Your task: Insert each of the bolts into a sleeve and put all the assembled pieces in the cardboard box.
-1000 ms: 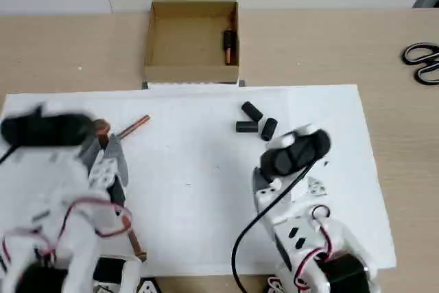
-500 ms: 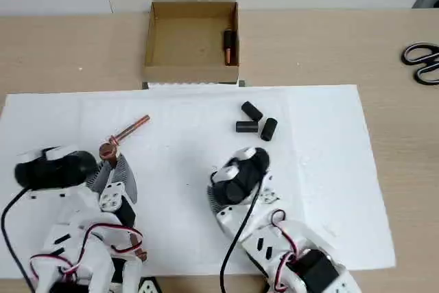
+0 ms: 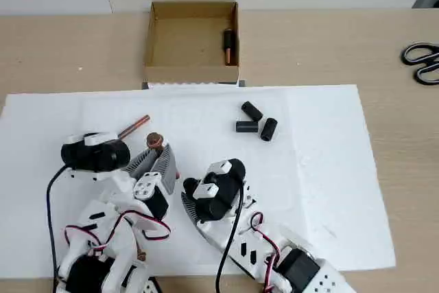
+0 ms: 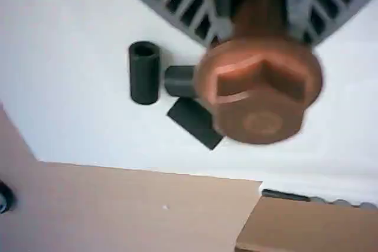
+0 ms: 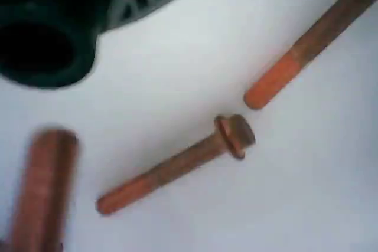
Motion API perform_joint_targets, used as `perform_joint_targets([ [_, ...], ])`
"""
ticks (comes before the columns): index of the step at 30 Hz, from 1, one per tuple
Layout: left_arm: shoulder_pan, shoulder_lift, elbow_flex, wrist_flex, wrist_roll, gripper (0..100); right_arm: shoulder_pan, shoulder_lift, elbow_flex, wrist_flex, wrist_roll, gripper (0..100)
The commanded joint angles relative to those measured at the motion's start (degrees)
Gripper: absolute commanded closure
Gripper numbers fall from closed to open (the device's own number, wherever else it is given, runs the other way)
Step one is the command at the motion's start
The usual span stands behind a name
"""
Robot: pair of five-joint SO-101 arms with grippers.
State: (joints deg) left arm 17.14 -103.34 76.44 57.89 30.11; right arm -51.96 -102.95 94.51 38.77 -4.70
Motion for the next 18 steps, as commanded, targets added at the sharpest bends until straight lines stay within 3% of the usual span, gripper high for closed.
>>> perform_joint_targets([
  [1,0.97,-0.53,-0.04,-3.69,0.79,99,-0.48,-0.57,-0.35,-1.98,0.62,99.5],
  [7,5.63,-0.53,-0.04,-3.6,0.79,99,-0.48,-0.57,-0.26,-1.98,0.62,99.5],
  [14,5.89,-0.53,-0.22,-3.25,0.79,99,-0.22,-0.57,-0.35,-1.98,0.62,99.5],
  [18,8.0,-0.53,-0.66,0.44,0.79,99,-0.22,-0.57,-0.53,-1.98,0.62,99.5],
])
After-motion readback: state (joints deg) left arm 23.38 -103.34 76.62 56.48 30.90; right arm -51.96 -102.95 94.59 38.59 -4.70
